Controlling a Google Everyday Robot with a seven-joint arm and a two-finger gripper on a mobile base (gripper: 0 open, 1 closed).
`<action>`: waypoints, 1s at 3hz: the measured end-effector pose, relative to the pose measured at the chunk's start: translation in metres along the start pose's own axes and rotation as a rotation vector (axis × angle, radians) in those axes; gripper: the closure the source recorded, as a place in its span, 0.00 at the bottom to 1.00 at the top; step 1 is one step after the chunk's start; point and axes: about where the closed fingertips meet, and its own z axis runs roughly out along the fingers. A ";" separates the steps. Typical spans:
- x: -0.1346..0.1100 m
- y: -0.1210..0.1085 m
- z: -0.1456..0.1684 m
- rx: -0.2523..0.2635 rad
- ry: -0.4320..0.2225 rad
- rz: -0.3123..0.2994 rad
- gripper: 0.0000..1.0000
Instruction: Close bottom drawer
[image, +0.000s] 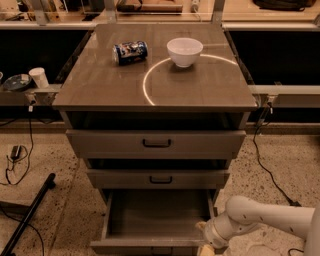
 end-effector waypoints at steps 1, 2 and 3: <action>-0.015 -0.027 0.003 0.006 0.005 -0.017 0.00; -0.015 -0.027 0.004 0.006 0.005 -0.017 0.00; -0.014 -0.027 0.004 -0.024 -0.032 -0.015 0.00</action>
Offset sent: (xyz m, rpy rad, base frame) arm 0.0316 0.0057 -0.0033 -0.0237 -0.0150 0.0165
